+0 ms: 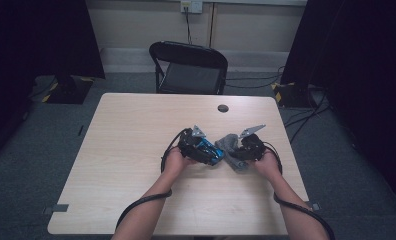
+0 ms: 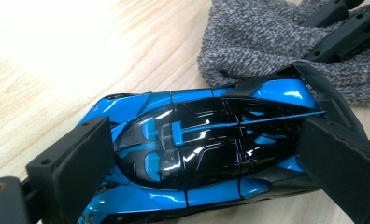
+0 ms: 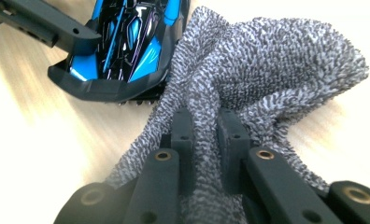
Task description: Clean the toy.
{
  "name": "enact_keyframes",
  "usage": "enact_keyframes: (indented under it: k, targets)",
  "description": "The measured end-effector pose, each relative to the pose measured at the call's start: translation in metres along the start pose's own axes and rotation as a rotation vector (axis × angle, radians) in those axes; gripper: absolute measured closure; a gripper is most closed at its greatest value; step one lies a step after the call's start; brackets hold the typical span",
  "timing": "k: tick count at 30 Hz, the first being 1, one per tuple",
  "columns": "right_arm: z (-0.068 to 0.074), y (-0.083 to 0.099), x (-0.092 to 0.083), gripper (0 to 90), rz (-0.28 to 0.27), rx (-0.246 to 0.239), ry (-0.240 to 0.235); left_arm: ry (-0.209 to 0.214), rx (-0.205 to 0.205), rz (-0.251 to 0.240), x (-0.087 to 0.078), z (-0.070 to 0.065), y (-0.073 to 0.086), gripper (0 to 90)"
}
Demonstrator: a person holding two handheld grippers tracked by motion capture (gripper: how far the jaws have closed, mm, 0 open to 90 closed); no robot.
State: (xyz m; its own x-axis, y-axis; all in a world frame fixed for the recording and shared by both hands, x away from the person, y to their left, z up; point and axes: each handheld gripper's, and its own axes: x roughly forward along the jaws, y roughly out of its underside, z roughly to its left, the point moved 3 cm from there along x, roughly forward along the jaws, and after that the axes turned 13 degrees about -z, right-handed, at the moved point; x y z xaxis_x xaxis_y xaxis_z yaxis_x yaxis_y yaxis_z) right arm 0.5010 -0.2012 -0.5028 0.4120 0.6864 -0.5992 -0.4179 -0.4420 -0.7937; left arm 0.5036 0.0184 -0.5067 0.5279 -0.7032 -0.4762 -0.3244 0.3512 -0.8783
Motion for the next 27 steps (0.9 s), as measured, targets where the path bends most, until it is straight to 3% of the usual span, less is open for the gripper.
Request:
enact_keyframes:
  k: [27]
  targets:
    - [0.008, 0.016, -0.023, 79.8, -0.012, 0.017, -0.015, -0.001, 0.001, -0.001, 0.0, 0.0, 0.0, 3.5]
